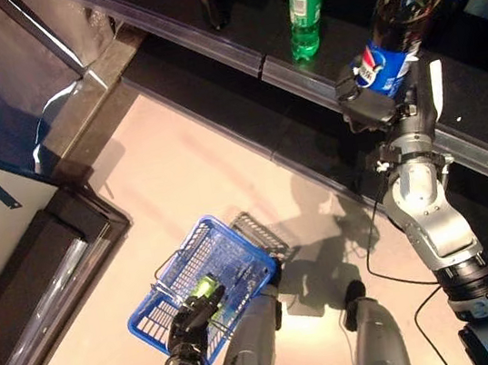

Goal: Pick up the drink and place into the basket.

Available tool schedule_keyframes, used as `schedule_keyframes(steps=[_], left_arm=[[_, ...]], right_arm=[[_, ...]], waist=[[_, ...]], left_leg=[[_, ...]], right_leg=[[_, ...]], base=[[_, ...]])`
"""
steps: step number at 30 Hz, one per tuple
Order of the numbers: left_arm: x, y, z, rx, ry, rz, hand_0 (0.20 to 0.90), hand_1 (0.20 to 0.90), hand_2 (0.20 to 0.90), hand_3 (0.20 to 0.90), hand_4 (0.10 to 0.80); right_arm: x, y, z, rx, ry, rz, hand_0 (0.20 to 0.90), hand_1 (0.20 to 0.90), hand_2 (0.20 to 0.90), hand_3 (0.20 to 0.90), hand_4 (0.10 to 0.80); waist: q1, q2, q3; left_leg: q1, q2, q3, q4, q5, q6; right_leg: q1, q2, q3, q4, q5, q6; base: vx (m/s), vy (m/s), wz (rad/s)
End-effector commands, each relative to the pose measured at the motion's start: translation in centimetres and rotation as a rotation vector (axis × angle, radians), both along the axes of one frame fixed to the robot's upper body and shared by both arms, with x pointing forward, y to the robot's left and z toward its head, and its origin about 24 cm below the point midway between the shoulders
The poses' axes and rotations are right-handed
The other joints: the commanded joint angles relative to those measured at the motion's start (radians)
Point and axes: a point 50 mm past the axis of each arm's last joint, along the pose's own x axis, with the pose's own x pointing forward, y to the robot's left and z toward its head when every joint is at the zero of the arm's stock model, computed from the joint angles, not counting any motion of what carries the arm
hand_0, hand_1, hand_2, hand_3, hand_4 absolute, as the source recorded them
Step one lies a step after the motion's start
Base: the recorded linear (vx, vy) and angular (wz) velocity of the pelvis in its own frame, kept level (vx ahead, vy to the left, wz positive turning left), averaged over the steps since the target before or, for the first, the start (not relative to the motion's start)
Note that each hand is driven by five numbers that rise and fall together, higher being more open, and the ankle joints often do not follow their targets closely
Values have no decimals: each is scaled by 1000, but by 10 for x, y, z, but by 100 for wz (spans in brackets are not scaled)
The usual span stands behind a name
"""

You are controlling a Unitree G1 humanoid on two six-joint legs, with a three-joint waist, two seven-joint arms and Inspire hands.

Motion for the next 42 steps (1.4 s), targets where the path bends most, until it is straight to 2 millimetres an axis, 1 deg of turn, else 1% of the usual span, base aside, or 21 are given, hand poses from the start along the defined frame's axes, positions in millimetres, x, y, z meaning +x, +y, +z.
schedule_keyframes(steps=[1,4,5,7,9,11,17,22,24,26,27,28,29,30,31,33,34,36,37,40,42], left_arm=[[13,41,49,138,-306,25,300,300,300,200,100],[22,41,67,138,-383,2,300,300,300,200,100],[22,41,68,139,-390,-1,300,300,300,200,100],[28,38,81,144,-446,-30,300,300,300,200,100],[29,37,86,143,-464,-41,300,300,300,200,100],[34,31,101,149,-532,-83,300,300,300,200,100],[40,18,130,163,-661,-202,300,300,300,200,100],[43,9,149,164,-738,-273,300,300,300,200,100],[42,8,153,163,-761,-295,300,300,300,200,100],[42,4,162,159,-794,-337,300,300,300,200,100],[40,0,170,152,-834,-388,300,300,300,200,100],[40,0,170,152,-834,-388,300,300,300,200,100],[39,-2,175,149,-857,-416,300,300,300,200,100],[38,-6,185,140,-918,-469,300,300,300,200,100],[38,-6,185,140,-918,-469,300,300,300,200,100],[36,-16,202,117,-1016,-548,300,300,300,200,100],[36,-16,203,117,-1016,-548,300,300,300,200,100],[37,-25,217,113,-1094,-625,300,300,300,200,100],[37,-25,218,114,-1097,-630,300,300,300,200,100],[35,-31,229,116,-1153,-695,300,300,300,200,100],[34,-36,238,83,-1195,-745,300,300,300,200,100]], right_arm=[[-42,34,81,29,-492,280,300,300,300,200,100],[-42,47,67,34,-418,401,300,300,300,200,100],[-42,48,66,34,-412,409,300,300,300,200,100],[-42,56,59,39,-369,473,300,300,300,200,100],[-42,59,56,39,-352,494,300,300,300,200,100],[-43,71,49,35,-302,567,300,300,300,200,100],[-41,95,39,44,-221,659,300,300,300,200,100],[-44,110,33,66,-195,709,300,300,300,200,100],[-46,114,31,68,-187,720,300,300,300,200,100],[-47,117,30,67,-186,721,300,300,300,200,100],[-48,119,29,72,-182,717,300,300,300,200,100],[-48,119,29,73,-182,717,300,300,300,200,100],[-48,119,28,76,-176,715,300,300,300,200,100],[-48,120,25,78,-167,708,300,300,300,200,100],[-48,120,25,79,-167,708,300,300,300,200,100],[-48,123,21,89,-150,704,300,300,300,200,100],[-48,123,21,90,-150,704,300,300,300,200,100],[-48,126,17,98,-133,704,300,300,300,200,100],[-48,126,17,98,-132,704,300,300,300,200,100],[-49,129,13,100,-107,710,300,300,300,200,100],[-49,131,8,100,-82,713,300,300,300,200,100]], waist=[[-17,-42,-185],[-4,-51,-218],[-3,-51,-221],[9,-54,-240],[15,-55,-246],[35,-57,-257],[85,-61,-251],[122,-71,-233],[134,-74,-231],[148,-78,-228],[162,-82,-226],[161,-82,-226],[168,-84,-227],[178,-87,-229],[177,-87,-229],[190,-92,-231],[190,-92,-231],[197,-97,-231],[197,-98,-231],[201,-100,-229],[207,-104,-228]], left_leg=[[42,-11,-39,75,-58,16],[69,-7,-49,48,-53,13],[72,-7,-51,44,-53,13],[84,-9,-63,31,-51,13],[88,-10,-68,27,-50,13],[91,-15,-86,29,-48,13],[82,-30,-131,43,-48,17],[76,-43,-164,42,-55,23],[72,-46,-173,44,-56,24],[67,-51,-186,48,-56,25],[65,-56,-197,52,-57,28],[66,-56,-197,52,-57,28],[65,-58,-203,53,-58,29],[65,-61,-211,54,-58,30],[65,-61,-211,54,-58,30],[61,-65,-220,58,-59,33],[61,-65,-220,58,-59,33],[57,-68,-229,61,-60,35],[57,-68,-229,61,-60,35],[54,-70,-235,63,-60,36],[51,-72,-239,65,-61,36]], right_leg=[[124,61,-50,-89,20,-134],[166,68,-62,-126,24,-132],[170,68,-64,-130,25,-132],[192,70,-73,-149,26,-130],[201,71,-79,-159,28,-130],[216,72,-92,-167,27,-132],[234,70,-124,-171,27,-138],[239,65,-153,-182,37,-131],[241,63,-162,-187,39,-128],[242,62,-171,-189,42,-124],[248,62,-178,-193,44,-121],[248,62,-179,-194,44,-121],[252,63,-183,-197,45,-120],[258,63,-188,-203,47,-117],[258,63,-188,-203,47,-117],[267,65,-194,-210,48,-115],[267,65,-194,-210,48,-114],[271,66,-198,-212,47,-112],[271,67,-198,-212,47,-112],[270,68,-200,-210,46,-110],[271,68,-201,-211,45,-110]], base=[[20,-33,4],[37,-32,1],[51,-32,6],[43,-21,14],[26,-11,18],[37,-7,14],[15,-8,19],[-22,-34,20],[-25,-44,15],[-21,-68,19],[-5,-59,12],[10,-61,23],[29,-53,23],[29,-53,18],[36,-52,9],[34,-45,16],[31,-48,24],[22,-48,26],[18,-38,16],[13,-14,4],[30,-26,12]])
